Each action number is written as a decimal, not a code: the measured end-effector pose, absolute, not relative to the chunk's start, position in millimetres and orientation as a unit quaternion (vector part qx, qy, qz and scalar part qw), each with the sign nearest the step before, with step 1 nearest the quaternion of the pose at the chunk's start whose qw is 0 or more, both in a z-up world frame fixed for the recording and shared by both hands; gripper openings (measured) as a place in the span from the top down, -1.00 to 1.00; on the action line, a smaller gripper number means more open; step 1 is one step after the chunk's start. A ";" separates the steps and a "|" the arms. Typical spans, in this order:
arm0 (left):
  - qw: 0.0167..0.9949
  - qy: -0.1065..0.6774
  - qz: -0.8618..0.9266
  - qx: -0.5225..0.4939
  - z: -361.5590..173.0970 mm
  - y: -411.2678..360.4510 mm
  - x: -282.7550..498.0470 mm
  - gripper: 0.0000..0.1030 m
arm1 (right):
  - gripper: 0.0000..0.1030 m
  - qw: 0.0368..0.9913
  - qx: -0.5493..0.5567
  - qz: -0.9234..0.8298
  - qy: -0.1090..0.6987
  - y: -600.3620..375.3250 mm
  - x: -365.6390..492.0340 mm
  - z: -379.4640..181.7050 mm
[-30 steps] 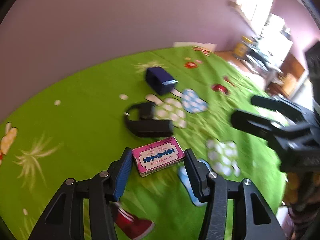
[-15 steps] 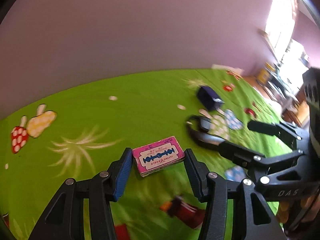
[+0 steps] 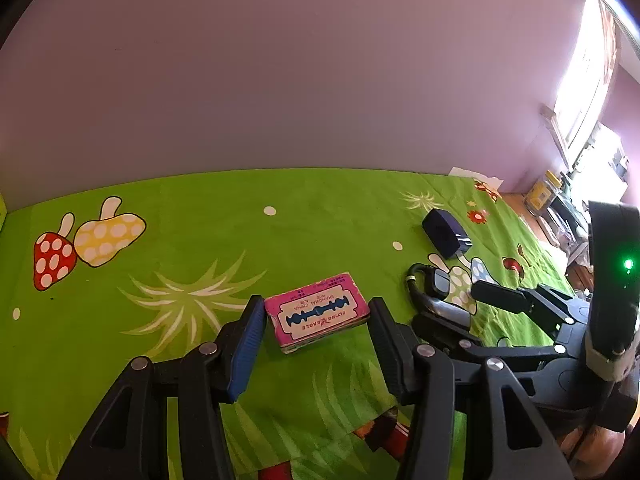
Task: Organize objects
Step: 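Grasp the pink razor-blade pack with left while right grasps the black earphone, then carry the pink pack and black earphone to the storage box and release them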
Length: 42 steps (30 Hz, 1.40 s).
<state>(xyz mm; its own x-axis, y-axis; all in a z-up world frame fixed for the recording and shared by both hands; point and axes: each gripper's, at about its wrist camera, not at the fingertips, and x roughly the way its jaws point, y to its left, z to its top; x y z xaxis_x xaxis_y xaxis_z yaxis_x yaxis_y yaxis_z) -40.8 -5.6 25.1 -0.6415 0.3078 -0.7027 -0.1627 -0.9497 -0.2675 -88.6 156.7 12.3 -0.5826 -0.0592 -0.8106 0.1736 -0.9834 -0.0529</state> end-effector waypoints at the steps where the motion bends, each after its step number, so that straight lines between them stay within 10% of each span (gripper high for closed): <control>1: 0.131 -0.090 0.901 -0.403 25.0 -5.4 -40.2 -0.03 | -0.45 0.067 0.451 -0.888 0.064 156.0 -88.4 12.4; 7: 0.130 -0.091 0.901 -0.403 23.9 -2.2 -41.4 -0.03 | 0.20 0.080 0.443 -0.891 0.065 151.1 -86.4 14.0; 42: 0.223 -0.063 0.875 -0.424 26.9 79.9 -4.3 -0.03 | 0.50 0.015 0.440 -0.898 0.013 255.1 -24.8 24.8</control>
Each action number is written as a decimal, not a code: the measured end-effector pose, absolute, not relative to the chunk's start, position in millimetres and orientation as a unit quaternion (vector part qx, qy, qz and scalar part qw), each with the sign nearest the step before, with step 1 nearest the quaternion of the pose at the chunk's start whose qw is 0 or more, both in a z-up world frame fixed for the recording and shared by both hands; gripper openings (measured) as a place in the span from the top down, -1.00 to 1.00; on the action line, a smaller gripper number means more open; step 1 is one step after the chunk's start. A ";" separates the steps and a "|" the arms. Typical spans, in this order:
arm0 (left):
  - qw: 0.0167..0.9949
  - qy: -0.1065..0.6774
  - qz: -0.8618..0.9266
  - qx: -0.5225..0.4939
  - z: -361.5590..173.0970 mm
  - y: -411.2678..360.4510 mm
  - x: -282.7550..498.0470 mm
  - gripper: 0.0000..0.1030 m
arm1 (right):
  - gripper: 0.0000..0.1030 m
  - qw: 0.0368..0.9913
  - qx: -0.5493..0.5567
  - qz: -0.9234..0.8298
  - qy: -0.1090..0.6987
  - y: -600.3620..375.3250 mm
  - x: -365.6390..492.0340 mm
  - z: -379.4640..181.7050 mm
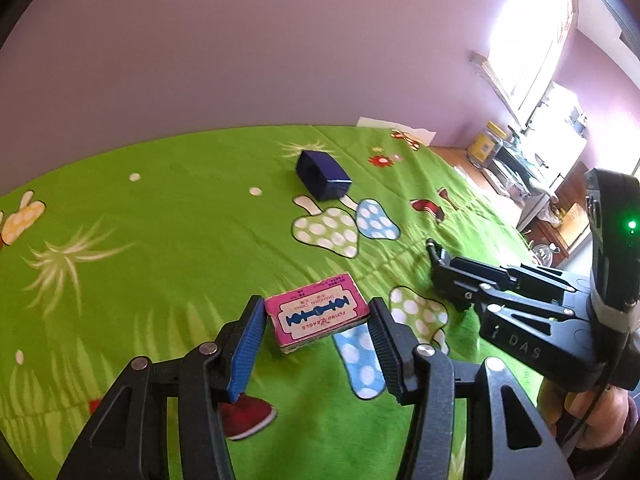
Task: Organize objects
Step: 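Carry the pink pack and black earphone to the storage box and release them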
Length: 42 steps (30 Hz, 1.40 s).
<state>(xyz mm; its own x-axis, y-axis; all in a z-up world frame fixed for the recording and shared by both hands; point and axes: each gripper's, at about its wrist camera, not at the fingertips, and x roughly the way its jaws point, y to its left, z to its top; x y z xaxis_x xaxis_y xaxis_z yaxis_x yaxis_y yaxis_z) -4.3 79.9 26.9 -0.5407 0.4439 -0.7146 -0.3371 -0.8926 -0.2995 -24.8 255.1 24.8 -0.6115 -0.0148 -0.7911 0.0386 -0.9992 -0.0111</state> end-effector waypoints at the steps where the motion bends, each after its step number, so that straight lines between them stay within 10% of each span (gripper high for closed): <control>1: 0.224 -0.061 0.875 -0.425 26.6 82.3 -3.4 -0.03 | 0.50 0.014 0.440 -0.898 0.011 258.3 -22.6 25.5; 42: 0.451 0.084 0.791 -0.404 49.3 351.5 116.9 -0.03 | 0.69 -0.171 0.419 -0.885 -0.113 514.8 180.4 31.9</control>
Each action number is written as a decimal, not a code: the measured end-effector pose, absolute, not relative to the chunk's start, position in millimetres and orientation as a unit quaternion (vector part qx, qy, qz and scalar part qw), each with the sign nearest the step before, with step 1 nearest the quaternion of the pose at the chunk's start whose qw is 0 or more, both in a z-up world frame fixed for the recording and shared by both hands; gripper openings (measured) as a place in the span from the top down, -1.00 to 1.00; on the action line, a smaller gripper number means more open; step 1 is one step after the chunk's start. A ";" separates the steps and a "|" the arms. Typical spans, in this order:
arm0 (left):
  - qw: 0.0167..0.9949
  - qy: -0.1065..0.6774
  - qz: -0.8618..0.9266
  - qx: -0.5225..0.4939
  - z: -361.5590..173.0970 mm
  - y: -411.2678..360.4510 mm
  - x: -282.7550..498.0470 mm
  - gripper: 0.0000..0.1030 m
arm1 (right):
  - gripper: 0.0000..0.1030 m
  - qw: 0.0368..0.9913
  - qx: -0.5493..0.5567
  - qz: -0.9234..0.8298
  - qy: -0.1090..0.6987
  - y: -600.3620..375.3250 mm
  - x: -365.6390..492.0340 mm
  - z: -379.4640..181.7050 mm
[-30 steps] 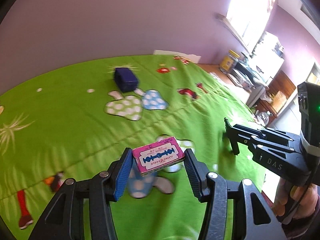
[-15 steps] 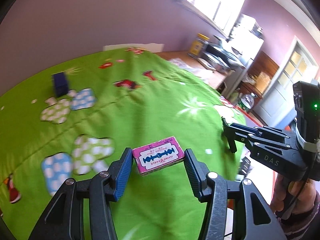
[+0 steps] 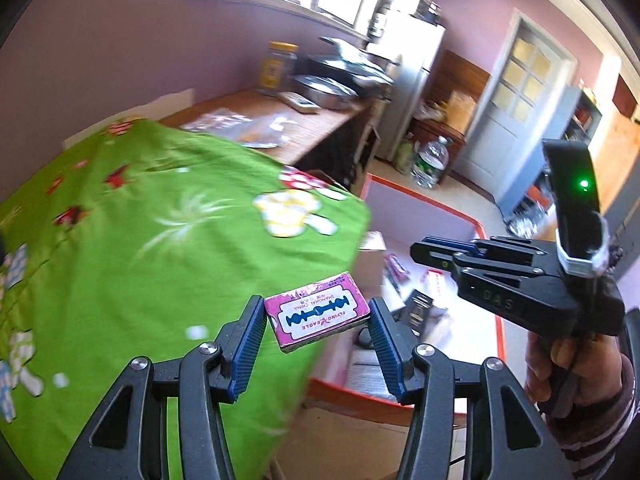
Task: Organize objects
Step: 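Carry the pink pack and black earphone to the storage box and release them, then move the left gripper to the dark blue block and grasp it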
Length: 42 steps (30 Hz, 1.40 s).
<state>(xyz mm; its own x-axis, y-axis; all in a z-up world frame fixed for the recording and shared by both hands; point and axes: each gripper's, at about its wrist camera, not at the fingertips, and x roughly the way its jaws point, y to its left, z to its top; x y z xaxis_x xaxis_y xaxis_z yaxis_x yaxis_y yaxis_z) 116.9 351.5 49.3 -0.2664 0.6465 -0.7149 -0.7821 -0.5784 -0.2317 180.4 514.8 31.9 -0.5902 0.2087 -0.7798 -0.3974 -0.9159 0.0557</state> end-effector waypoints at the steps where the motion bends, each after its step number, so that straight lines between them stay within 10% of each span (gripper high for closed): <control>1: 0.456 0.088 0.787 -0.407 47.5 358.5 120.8 -0.03 | 0.69 0.175 -0.419 0.883 0.119 521.4 186.7 28.6; 10: 0.480 0.111 0.756 -0.431 33.4 394.2 142.6 -0.29 | 0.61 0.195 -0.421 0.868 0.175 568.2 224.4 7.5; 15: 0.476 0.109 0.761 -0.428 40.0 392.3 142.5 -0.42 | -0.48 0.210 -0.410 0.868 0.184 581.5 234.3 8.4; 42: 0.367 0.041 0.832 -0.414 57.9 279.9 67.0 -0.42 | -0.62 0.178 -0.411 0.884 0.133 540.3 187.1 28.7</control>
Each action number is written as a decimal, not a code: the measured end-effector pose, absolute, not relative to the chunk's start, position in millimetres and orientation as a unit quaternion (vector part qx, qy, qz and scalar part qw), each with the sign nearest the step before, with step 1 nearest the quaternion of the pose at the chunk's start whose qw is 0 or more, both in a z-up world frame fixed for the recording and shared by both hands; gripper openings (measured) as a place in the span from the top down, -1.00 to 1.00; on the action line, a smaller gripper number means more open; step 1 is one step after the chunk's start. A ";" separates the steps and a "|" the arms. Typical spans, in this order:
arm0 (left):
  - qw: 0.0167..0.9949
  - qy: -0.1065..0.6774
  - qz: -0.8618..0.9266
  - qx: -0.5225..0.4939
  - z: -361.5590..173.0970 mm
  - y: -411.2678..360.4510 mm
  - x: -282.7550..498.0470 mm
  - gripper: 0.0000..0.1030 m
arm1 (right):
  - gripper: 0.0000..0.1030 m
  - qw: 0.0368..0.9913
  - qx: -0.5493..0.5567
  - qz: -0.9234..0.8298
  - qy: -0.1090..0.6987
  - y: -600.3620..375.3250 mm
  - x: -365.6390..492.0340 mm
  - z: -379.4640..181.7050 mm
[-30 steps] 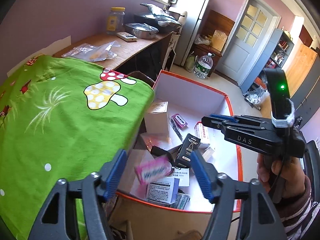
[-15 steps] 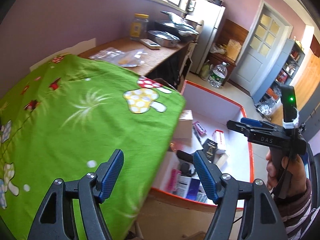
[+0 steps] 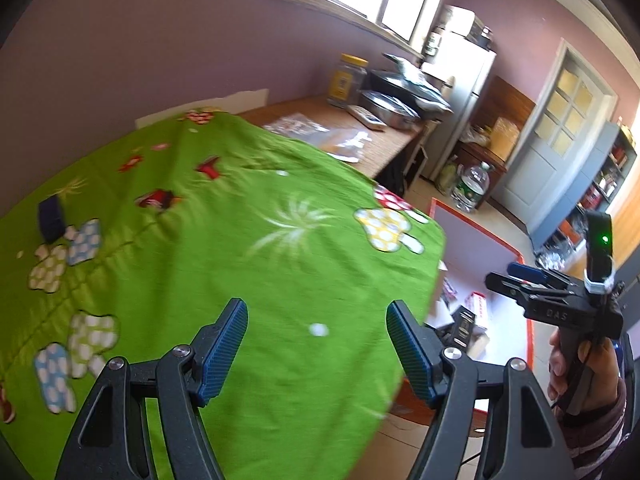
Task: Organize objects
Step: 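Move the left gripper to the dark blue block and grasp it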
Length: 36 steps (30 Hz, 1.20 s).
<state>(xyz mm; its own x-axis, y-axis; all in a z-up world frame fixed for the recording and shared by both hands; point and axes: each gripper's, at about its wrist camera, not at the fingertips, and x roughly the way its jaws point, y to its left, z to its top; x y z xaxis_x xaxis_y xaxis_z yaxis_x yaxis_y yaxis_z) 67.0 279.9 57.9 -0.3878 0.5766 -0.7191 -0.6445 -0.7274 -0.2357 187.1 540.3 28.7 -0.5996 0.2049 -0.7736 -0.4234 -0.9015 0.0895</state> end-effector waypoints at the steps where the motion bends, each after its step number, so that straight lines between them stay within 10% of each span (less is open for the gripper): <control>1: 0.361 0.038 0.835 -0.413 58.6 274.2 62.9 -0.42 | -0.62 0.175 -0.411 0.885 0.130 538.4 184.5 29.2; 30: 0.122 -0.012 0.890 -0.439 30.2 166.0 -98.6 -0.18 | -0.68 0.129 -0.416 0.896 0.085 505.3 112.0 36.8; 36: 0.134 0.031 0.888 -0.438 22.1 174.7 -108.4 0.37 | -0.68 0.120 -0.420 0.897 0.060 492.9 101.1 40.3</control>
